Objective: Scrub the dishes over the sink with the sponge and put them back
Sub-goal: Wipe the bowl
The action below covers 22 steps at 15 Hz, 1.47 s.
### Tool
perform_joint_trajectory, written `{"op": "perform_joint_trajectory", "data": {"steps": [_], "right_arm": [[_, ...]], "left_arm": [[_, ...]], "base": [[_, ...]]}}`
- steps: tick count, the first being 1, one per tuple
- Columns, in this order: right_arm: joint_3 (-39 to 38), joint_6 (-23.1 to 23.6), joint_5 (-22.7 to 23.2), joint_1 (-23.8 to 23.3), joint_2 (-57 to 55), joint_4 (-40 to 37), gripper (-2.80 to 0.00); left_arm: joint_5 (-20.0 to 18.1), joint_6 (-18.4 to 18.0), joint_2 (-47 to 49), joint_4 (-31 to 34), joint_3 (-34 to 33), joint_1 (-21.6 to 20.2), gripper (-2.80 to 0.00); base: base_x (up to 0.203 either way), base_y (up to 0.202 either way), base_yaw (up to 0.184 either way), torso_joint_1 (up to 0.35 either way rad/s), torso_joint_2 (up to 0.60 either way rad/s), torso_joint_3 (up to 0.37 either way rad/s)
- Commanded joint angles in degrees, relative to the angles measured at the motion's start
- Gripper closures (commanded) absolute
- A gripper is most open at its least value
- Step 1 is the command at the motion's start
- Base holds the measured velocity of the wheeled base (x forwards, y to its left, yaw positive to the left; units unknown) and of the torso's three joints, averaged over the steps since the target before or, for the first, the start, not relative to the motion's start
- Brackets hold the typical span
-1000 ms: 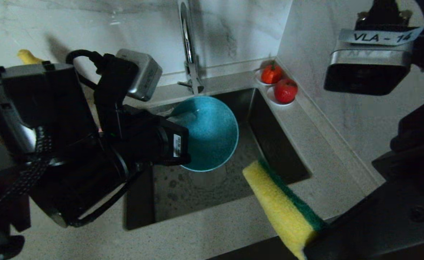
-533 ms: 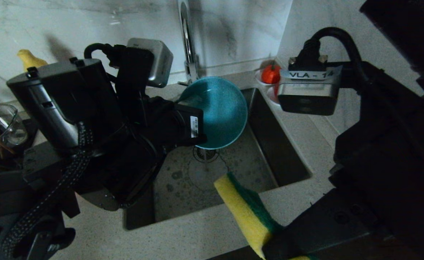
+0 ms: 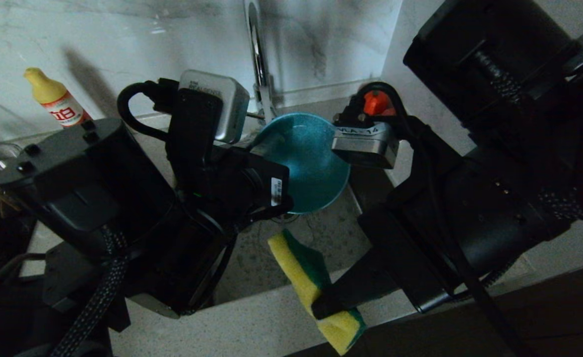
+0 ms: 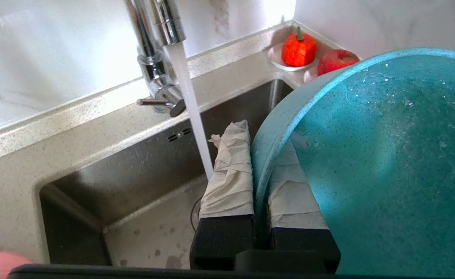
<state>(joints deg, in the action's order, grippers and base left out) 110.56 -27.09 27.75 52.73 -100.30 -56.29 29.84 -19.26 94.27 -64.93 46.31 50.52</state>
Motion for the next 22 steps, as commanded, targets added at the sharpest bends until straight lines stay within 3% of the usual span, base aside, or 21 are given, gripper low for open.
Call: {"op": "perform_joint_trajectory", "data": {"steps": [1,5,10,15,17,22], "right_arm": [[0.01,-0.24,0.20,-2.64,-0.52,1.58,0.00],[0.01,-0.34,0.34,-4.64,0.69,3.22,0.00],[0.01,-4.44,0.71,-7.67,1.11,8.11,0.00],[0.01,-4.83,0.91,-7.82,0.46,9.31,0.00],[0.01,-7.02,0.83,-7.89,0.56,11.82,0.00],[0.01,-7.72,0.73,-10.24,0.43,15.27,0.00]], "left_arm": [[0.22,-0.09,-0.34,-0.89,-2.11,0.02,0.00],[0.22,-0.32,-1.46,-1.13,-4.15,0.02,0.00],[0.30,-0.69,0.36,-7.77,-5.44,0.02,0.00],[0.71,-1.92,0.40,-12.14,-6.43,1.42,0.00],[0.74,-1.92,0.46,-14.09,-8.03,1.69,0.00],[0.48,-2.46,0.34,-15.14,-8.69,2.13,0.00]], "base": [[0.000,0.000,0.000,0.000,0.00,0.000],[0.000,0.000,0.000,0.000,0.00,0.000],[0.000,0.000,0.000,0.000,0.00,0.000],[0.000,0.000,0.000,0.000,0.00,0.000],[0.000,0.000,0.000,0.000,0.00,0.000],[0.000,0.000,0.000,0.000,0.00,0.000]]}}
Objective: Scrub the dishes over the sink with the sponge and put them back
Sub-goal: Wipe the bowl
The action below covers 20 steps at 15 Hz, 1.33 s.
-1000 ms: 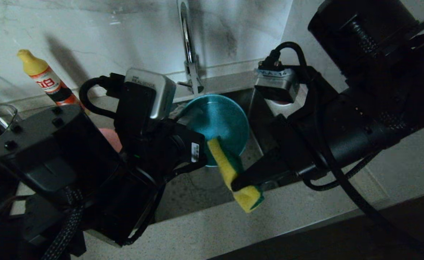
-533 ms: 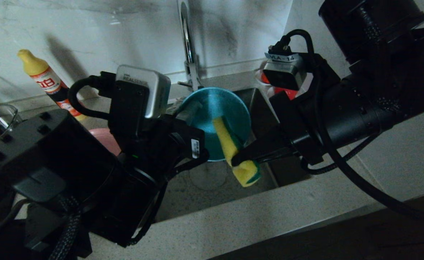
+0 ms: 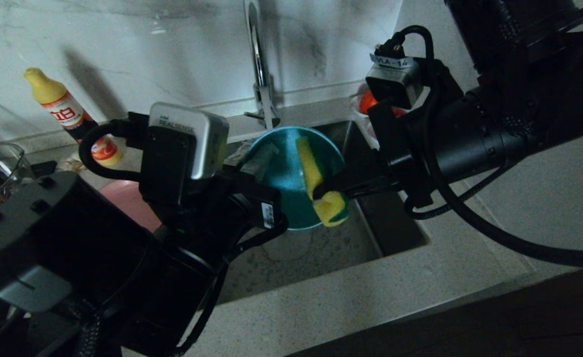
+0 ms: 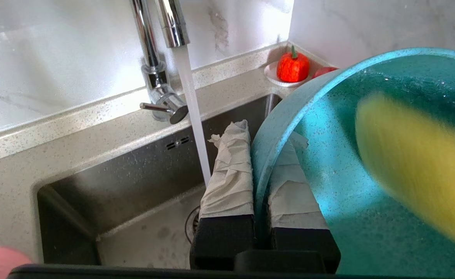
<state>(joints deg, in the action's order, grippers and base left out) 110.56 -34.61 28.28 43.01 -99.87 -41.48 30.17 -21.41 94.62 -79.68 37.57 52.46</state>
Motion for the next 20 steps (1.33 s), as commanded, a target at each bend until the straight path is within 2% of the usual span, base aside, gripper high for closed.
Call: {"op": "perform_joint_trajectory", "data": {"steps": [1,9,12,16,20], "right_arm": [[0.01,-0.25,0.20,-0.56,0.28,1.39,0.00],[-0.17,-0.10,0.54,-0.40,0.38,1.52,0.00],[-0.43,-0.20,1.23,1.01,-0.16,-0.66,0.00],[-0.01,-0.37,1.34,4.41,-1.98,0.27,0.00],[0.01,-0.46,1.01,3.84,-1.74,2.01,0.00]], "left_arm": [[0.15,-0.65,-0.05,-0.39,0.13,0.36,0.00],[0.22,-0.48,-0.38,-0.47,0.82,0.27,0.00],[0.50,-0.48,-0.40,-0.39,2.75,0.19,0.00],[0.50,-0.43,-0.36,-0.48,2.95,0.19,0.00],[0.41,-0.14,-0.92,-0.56,1.82,0.20,0.00]], "base": [[0.000,0.000,0.000,0.000,0.00,0.000],[0.000,0.000,0.000,0.000,0.00,0.000],[0.000,0.000,0.000,0.000,0.00,0.000],[0.000,0.000,0.000,0.000,0.00,0.000],[0.000,0.000,0.000,0.000,0.00,0.000]]}}
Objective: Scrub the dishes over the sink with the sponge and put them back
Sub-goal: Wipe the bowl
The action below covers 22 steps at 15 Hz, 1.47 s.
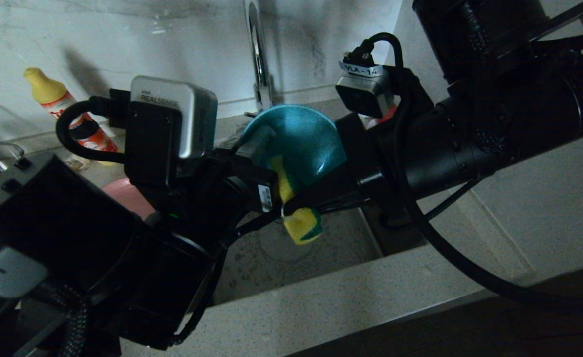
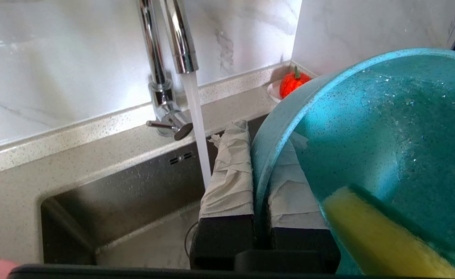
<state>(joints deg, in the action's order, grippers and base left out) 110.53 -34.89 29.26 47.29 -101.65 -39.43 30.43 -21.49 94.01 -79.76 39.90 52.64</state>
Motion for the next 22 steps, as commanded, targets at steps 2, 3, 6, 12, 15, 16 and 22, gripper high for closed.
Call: {"op": "perform_joint_trajectory", "data": {"steps": [2,3,6,12,15,16,22], "right_arm": [[0.10,-0.05,-0.01,-2.45,0.35,0.37,0.00],[0.12,0.00,-0.08,-3.25,0.66,1.02,0.00],[0.12,-0.09,-0.17,-4.66,1.79,1.91,0.00],[0.21,0.08,-0.26,-5.19,3.89,2.16,0.00],[0.14,0.17,-0.26,-5.28,4.37,2.86,0.00],[0.12,0.17,-0.26,-5.28,4.51,3.20,0.00],[0.12,0.52,0.18,-1.86,2.17,3.30,0.00]], "left_arm": [[0.16,0.03,-0.32,-0.91,-1.97,0.01,0.00],[0.16,0.04,-0.32,-1.18,-2.02,0.01,0.00],[0.16,0.04,-0.23,-1.27,-2.02,0.01,0.00],[0.07,0.04,-0.59,-1.27,-3.13,0.06,0.00],[0.07,0.13,-0.93,-1.27,-4.31,0.02,0.00],[-0.01,0.19,-0.74,-1.27,-4.77,0.01,0.00],[-0.28,0.13,0.64,-1.27,-4.13,0.10,0.00]], "base": [[0.000,0.000,0.000,0.000,0.00,0.000],[0.000,0.000,0.000,0.000,0.00,0.000],[0.000,0.000,0.000,0.000,0.00,0.000],[0.000,0.000,0.000,0.000,0.00,0.000],[0.000,0.000,0.000,0.000,0.00,0.000],[0.000,0.000,0.000,0.000,0.00,0.000],[0.000,0.000,0.000,0.000,0.00,0.000]]}}
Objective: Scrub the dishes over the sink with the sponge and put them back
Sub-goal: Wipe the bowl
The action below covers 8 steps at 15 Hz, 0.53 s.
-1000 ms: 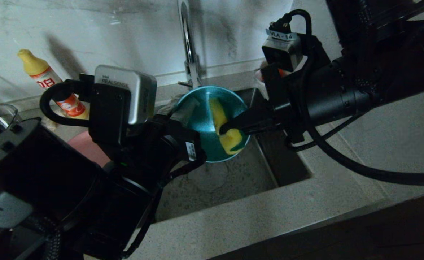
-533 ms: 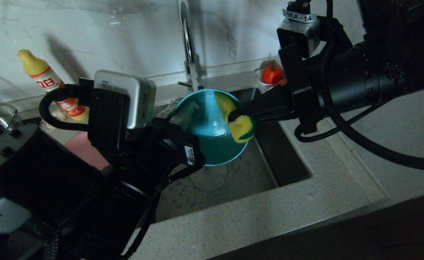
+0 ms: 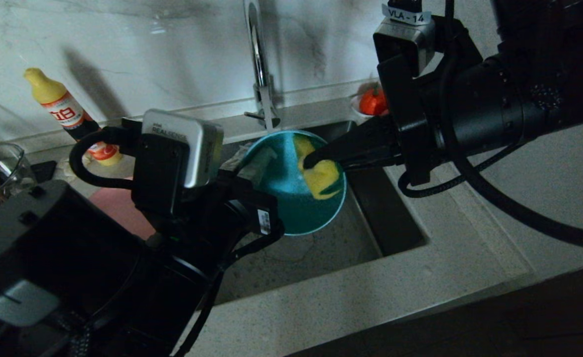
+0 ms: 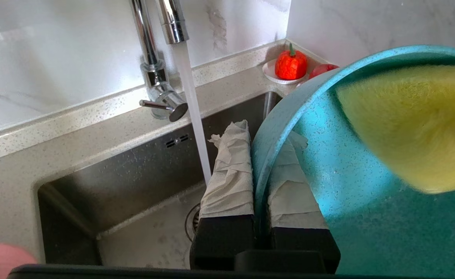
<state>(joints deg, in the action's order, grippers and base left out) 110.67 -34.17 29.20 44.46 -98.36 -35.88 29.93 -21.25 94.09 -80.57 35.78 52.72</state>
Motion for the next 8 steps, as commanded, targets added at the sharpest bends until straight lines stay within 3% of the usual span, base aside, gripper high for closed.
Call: {"op": "perform_joint_trajectory", "data": {"steps": [1,8], "right_arm": [[-0.01,-0.20,0.24,1.37,-1.80,-0.25,0.00],[-1.56,-0.59,0.33,2.03,-2.48,-1.99,0.00]], "left_arm": [[0.22,-0.11,0.90,-0.47,-0.02,0.01,0.00],[0.11,-0.28,0.23,-1.53,1.96,-0.15,0.00]], "base": [[0.000,0.000,0.000,0.000,0.00,0.000],[0.000,0.000,0.000,0.000,0.00,0.000]]}}
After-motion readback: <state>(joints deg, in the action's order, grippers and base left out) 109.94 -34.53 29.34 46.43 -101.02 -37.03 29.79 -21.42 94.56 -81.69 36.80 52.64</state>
